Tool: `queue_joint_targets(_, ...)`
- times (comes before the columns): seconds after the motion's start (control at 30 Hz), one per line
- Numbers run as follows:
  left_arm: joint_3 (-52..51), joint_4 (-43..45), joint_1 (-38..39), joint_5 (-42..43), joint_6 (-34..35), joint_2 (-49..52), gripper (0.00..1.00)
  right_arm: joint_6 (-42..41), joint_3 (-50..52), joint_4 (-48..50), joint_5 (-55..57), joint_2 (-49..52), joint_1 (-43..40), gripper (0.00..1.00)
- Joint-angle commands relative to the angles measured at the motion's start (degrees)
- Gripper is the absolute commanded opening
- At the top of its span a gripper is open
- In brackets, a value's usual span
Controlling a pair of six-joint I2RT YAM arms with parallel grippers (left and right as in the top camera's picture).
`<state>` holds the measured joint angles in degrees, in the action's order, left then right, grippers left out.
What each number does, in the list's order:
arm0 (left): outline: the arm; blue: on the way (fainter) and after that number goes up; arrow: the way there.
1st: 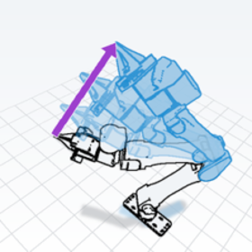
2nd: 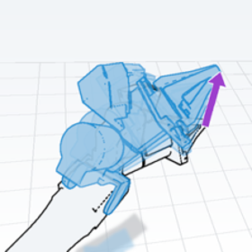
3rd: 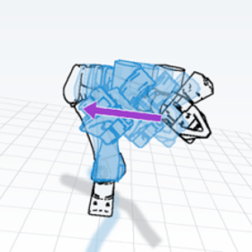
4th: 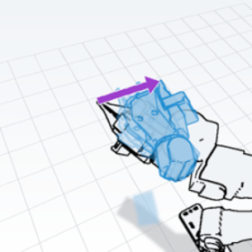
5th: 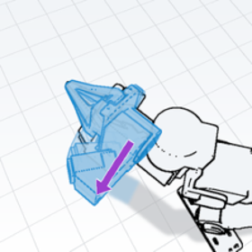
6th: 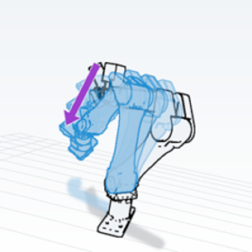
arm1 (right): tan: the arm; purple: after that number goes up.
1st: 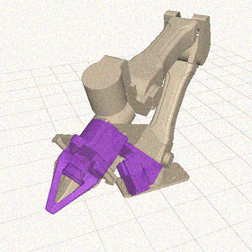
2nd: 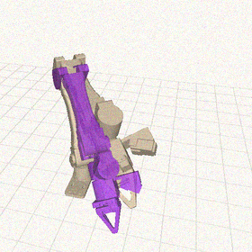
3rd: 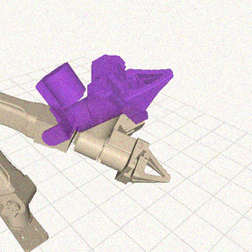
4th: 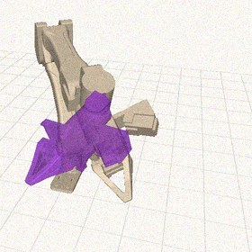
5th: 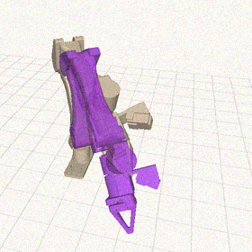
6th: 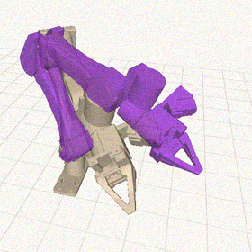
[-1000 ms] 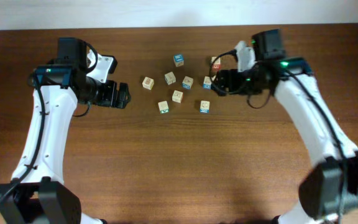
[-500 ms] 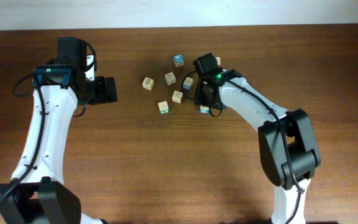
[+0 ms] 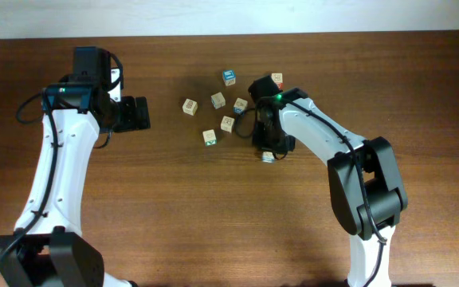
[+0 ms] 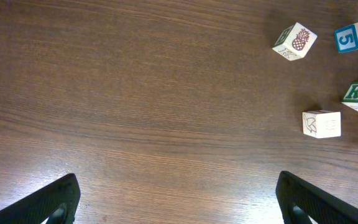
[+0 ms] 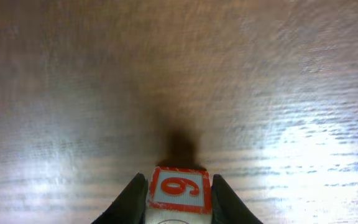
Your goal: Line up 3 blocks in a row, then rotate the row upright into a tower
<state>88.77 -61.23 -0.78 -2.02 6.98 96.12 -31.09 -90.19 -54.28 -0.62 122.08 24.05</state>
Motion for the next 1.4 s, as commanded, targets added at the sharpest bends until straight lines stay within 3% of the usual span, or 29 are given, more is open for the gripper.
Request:
queue_joint_targets(0.0, 1.1, 0.1, -0.1, -0.8, 0.7, 0.3, 0.99, 7.0, 0.5, -3.0, -2.2, 0.5, 0.3, 0.26)
queue_joint_targets(0.2, 1.1, 0.1, -0.1, -0.8, 0.7, 0.3, 0.99, 13.8, 0.5, -5.8, -2.1, 0.5, 0.3, 0.26)
queue_joint_targets(0.3, 1.1, 0.1, -0.1, -0.8, 0.7, 0.3, 0.99, 14.0, 0.2, -5.8, -2.2, 0.5, 0.3, 0.45)
queue_joint_targets(0.43, 1.1, 0.1, -0.1, -0.8, 0.7, 0.3, 0.99, 14.3, -4.5, -7.1, -2.4, 0.5, 0.3, 0.51)
queue_joint_targets(0.5, 1.1, 0.1, -0.1, -0.8, 0.7, 0.3, 0.99, 17.5, -11.5, -8.0, -4.4, 0.5, 0.4, 0.54)
queue_joint_targets(0.57, 1.1, 0.4, -0.2, -0.9, 0.7, 0.3, 0.99, 18.8, -16.3, -4.0, -7.7, 0.5, 1.6, 0.55)
queue_joint_targets(0.63, 1.1, 1.2, -0.5, -3.9, 2.3, 0.3, 0.99, 15.1, -16.6, 3.4, -7.8, 0.9, 4.5, 0.56)
queue_joint_targets(0.77, 1.1, 1.2, -7.1, -6.8, 7.8, 0.3, 0.99, 9.3, -16.7, 10.2, -5.0, 4.1, 10.2, 0.58)
queue_joint_targets(1.03, 1.1, 0.6, -8.9, -6.6, 7.8, 0.3, 0.99, 8.3, -16.5, 12.1, 0.2, 11.2, 13.9, 0.52)
queue_joint_targets(1.17, 1.1, 0.5, -8.9, -6.6, 7.8, 0.3, 0.99, 8.0, -16.5, 11.6, 0.3, 12.1, 14.3, 0.31)
queue_joint_targets(1.37, 1.1, 0.5, -8.9, -6.3, 7.8, 0.3, 0.99, -0.2, -16.7, -1.8, 4.3, 9.6, 14.0, 0.29)
